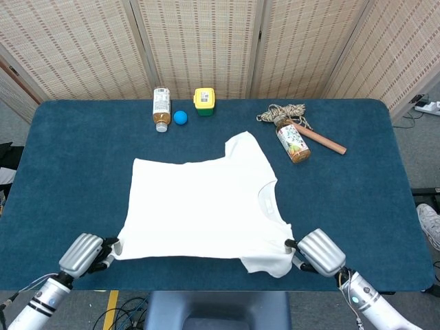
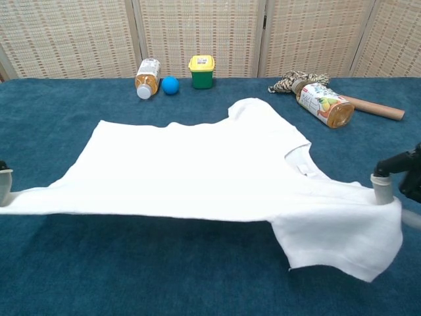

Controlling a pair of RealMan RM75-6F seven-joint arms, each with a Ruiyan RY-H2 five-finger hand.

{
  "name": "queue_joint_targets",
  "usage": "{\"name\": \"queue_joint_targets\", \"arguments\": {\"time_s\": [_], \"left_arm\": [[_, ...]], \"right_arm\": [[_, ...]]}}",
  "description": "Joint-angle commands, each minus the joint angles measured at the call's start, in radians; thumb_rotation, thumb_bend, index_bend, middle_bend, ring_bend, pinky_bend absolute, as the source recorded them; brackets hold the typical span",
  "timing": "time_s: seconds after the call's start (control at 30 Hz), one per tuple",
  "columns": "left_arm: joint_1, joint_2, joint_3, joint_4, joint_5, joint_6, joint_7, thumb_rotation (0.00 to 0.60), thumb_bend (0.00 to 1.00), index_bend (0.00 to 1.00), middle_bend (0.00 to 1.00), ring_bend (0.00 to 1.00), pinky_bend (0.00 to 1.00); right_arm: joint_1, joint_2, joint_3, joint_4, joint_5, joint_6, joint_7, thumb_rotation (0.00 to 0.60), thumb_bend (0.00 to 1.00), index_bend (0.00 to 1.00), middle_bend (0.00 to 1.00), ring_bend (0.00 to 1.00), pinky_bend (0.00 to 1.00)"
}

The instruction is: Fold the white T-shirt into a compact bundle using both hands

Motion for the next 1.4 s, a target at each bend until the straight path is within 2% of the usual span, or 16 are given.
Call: {"name": "queue_joint_targets", "arguments": {"time_s": [0.03, 0.57, 0.97, 1.2, 1.4], "left_arm": [[0.029, 0.029, 0.028, -0.032, 0.022, 0.026, -0.006, 0.600, 0.58, 0.66, 0.98, 0.88, 0.98], [0.147, 0.132, 0.137, -0.133, 0.120, 0.113, 0.031, 0.600, 0.58, 0.66, 0.98, 0.88, 0.98], [0.215, 0.182, 0.195, -0.158, 0.177, 0.150, 0.035, 0.600, 0.58, 0.66, 0.98, 0.88, 0.98], [0.219, 0.173, 0.197, -0.156, 0.184, 0.116, 0.032, 0.600, 0.58, 0.66, 0.98, 0.88, 0.98], [0.185, 0.155, 0.149, -0.147, 0.154, 0.063, 0.052, 0.600, 0.58, 0.65, 0.98, 0.88, 0.98]], "right_arm": [[-0.030, 0.038, -0.025, -0.033, -0.025, 0.034, 0.005, 0.600, 0.55, 0.74, 0.94, 0.99, 1.00], [-0.131, 0.174, -0.124, -0.095, -0.138, 0.128, 0.084, 0.600, 0.55, 0.77, 0.95, 0.99, 1.00], [-0.189, 0.234, -0.179, -0.076, -0.224, 0.181, 0.146, 0.600, 0.57, 0.82, 0.97, 1.00, 1.00], [-0.216, 0.232, -0.178, -0.065, -0.228, 0.178, 0.140, 0.600, 0.58, 0.82, 0.98, 1.00, 1.00], [-0.226, 0.203, -0.146, -0.065, -0.200, 0.152, 0.112, 0.600, 0.58, 0.82, 0.98, 1.00, 1.00]]}}
